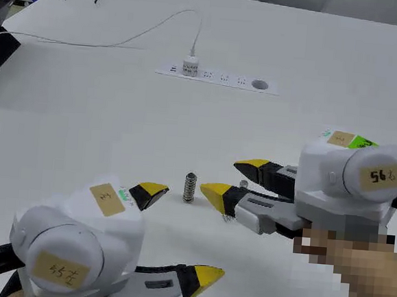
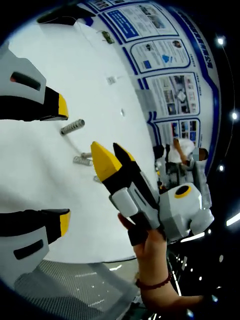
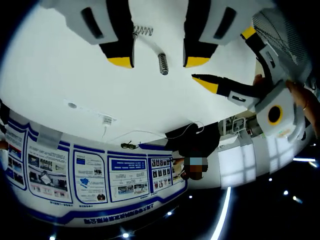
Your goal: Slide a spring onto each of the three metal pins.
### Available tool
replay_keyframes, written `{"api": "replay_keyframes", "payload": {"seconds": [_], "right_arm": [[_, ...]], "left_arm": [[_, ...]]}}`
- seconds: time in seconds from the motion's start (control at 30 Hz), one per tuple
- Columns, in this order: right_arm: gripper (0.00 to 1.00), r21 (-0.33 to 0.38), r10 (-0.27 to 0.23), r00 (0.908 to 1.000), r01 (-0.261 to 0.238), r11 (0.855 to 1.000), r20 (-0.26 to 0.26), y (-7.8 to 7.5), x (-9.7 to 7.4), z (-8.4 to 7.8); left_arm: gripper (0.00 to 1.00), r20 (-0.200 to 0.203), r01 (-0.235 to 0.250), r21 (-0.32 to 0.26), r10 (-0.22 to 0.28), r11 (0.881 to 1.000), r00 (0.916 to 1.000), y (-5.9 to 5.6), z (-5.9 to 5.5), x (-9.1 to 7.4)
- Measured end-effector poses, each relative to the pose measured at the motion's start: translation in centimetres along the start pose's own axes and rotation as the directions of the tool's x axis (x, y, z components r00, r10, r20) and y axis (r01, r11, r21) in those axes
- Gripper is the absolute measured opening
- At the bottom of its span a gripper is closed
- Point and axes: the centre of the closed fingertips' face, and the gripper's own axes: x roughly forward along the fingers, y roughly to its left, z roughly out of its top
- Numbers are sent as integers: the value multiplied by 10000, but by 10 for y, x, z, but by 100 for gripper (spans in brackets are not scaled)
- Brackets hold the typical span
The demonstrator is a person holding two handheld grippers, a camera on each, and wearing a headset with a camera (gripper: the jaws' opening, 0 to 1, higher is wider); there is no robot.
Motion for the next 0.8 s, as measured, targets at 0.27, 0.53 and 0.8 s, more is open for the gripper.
{"api": "replay_keyframes", "payload": {"seconds": [0.27, 0.53, 0.8], "right_arm": [[44, 225, -360, 9992, 356, 9991, 174, -9, -25, -5], [45, 446, -757, 9967, 744, 9962, 277, -24, -44, -16], [46, 530, -753, 9968, 738, 9959, 267, -28, -58, -25]], "left_arm": [[63, -49, 255, -134, -256, 9996, 9997, 1, 4, 10], [54, -222, 302, 70, -301, 9995, 9993, 1, 4, 24], [47, -538, 321, 227, -308, 9992, 9981, 7, 2, 36]]}}
